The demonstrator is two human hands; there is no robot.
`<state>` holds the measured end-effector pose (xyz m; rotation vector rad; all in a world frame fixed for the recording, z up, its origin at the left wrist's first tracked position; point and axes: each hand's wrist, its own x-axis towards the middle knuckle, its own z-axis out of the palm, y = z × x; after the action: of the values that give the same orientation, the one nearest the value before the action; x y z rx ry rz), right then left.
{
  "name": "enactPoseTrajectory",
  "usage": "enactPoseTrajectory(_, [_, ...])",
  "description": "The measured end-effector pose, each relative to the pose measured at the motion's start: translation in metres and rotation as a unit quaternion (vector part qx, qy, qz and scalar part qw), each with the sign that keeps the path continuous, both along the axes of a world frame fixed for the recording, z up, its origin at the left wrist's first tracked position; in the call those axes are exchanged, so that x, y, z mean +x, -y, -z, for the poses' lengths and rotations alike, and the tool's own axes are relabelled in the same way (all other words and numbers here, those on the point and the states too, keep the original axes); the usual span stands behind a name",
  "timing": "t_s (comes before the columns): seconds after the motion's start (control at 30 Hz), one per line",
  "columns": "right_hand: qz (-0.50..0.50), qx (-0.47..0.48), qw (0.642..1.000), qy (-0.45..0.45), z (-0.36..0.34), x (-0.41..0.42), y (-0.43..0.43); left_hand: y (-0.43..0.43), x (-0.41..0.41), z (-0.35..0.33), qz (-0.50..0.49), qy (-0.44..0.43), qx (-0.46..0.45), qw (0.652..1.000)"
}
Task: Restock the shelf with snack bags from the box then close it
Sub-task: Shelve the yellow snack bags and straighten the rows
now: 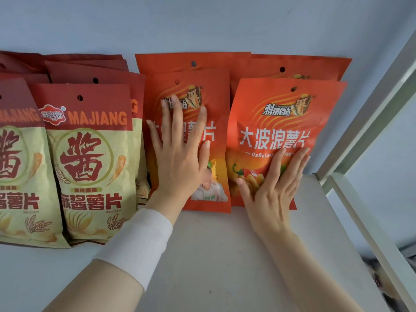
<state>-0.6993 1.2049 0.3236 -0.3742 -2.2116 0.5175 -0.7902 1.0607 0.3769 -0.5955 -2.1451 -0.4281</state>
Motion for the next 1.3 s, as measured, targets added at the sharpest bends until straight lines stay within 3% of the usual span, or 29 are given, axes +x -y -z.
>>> enactPoseTrajectory(0.17, [-0.012, -0.012, 1.0, -0.009, -0.002, 0.0, -0.002, 0.001, -0.001, 0.0, 0.01, -0.017, -0.023, 1.0])
enactPoseTrajectory(0.3, [-0.057, -0.131, 0.987, -0.067, -0.014, 0.005, -0.016, 0.004, 0.001, 0.001, 0.013, -0.016, -0.038, 0.999])
enactPoseTrajectory(0.47, [-0.063, -0.234, 0.969, -0.041, -0.027, 0.005, -0.029, 0.005, 0.004, 0.005, 0.011, -0.028, -0.037, 0.999])
enactPoseTrajectory(0.93, [-0.028, -0.156, 0.987, 0.011, -0.032, 0.014, -0.008, 0.011, 0.016, -0.001, -0.037, 0.026, -0.067, 0.997])
enactPoseTrajectory(1.2, [0.038, 0.068, 0.995, 0.066, -0.06, 0.059, 0.006, 0.036, 0.061, -0.027, -0.026, 0.127, -0.156, 0.979])
enactPoseTrajectory(1.3, [0.024, 0.109, 0.987, 0.111, -0.076, 0.078, 0.022, 0.048, 0.09, -0.042, 0.01, 0.164, -0.177, 0.97])
